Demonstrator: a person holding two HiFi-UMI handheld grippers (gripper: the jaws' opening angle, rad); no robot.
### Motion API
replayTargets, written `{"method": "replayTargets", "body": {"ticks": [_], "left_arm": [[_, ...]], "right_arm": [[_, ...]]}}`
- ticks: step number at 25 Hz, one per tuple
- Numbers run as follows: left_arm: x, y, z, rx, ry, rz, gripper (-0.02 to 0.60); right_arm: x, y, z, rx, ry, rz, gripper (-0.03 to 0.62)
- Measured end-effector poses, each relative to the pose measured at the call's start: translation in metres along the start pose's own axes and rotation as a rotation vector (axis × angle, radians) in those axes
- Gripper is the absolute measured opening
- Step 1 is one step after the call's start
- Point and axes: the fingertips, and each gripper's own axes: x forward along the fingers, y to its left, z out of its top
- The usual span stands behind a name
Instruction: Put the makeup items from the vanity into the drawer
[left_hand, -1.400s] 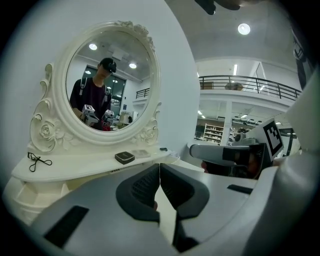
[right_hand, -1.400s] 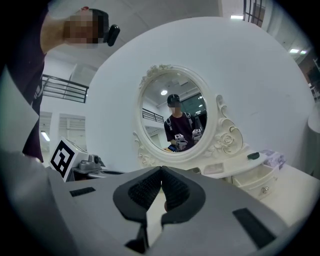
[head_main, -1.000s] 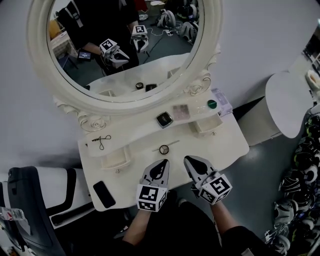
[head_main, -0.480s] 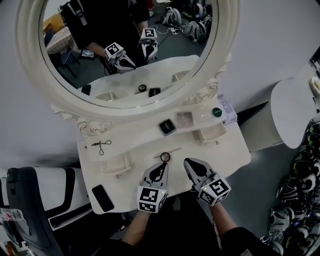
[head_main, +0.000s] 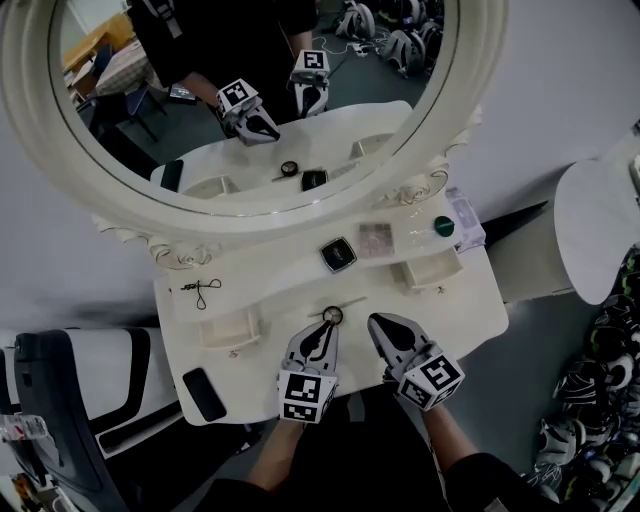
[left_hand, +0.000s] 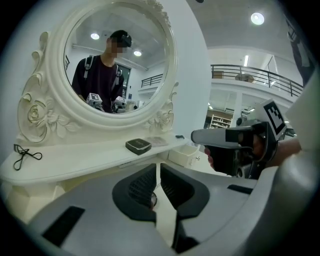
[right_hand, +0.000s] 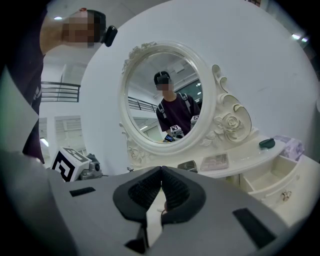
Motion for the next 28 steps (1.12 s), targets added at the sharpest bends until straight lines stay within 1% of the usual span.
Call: {"method": "replayTargets", "body": {"ticks": [5, 6, 8, 10, 11, 14, 18, 22, 28], "left_arm": [[0.021, 0.009, -0.02, 0.039, 0.058, 0.034, 0.02], [0.025, 0.01, -0.025, 0.045, 0.072, 0.038, 0.032], [0.036, 0.012, -0.035, 0.055, 0.102, 0.04, 0.078], [0.046, 0.014, -0.049, 0.074, 0.138, 0.035, 0.1], [0.051, 0.014, -0.057, 0.087, 0.156, 0.033, 0.108], [0.065, 0.015, -0.075, 0.135, 0.214, 0.033, 0.158], [0.078, 0.02, -0.092, 0.198, 0.281, 0.059, 0.201], [0.088, 0.023, -0.099, 0.221, 0.312, 0.068, 0.215], [0.092, 0.024, -0.099, 0.204, 0.316, 0.065, 0.216]], "right_arm": [[0.005, -0.009, -0.005, 0.016, 0.003, -0.004, 0.025], [0.006, -0.011, -0.007, 0.019, 0.005, -0.005, 0.025], [0.006, -0.016, -0.012, 0.027, 0.011, -0.012, 0.025], [0.006, -0.021, -0.017, 0.039, 0.017, -0.023, 0.025], [0.006, -0.024, -0.021, 0.046, 0.019, -0.028, 0.025], [0.004, -0.033, -0.029, 0.063, 0.027, -0.045, 0.025], [0.001, -0.044, -0.041, 0.087, 0.039, -0.066, 0.025], [0.0, -0.052, -0.047, 0.096, 0.044, -0.072, 0.025], [-0.001, -0.06, -0.051, 0.111, 0.049, -0.075, 0.023]]}}
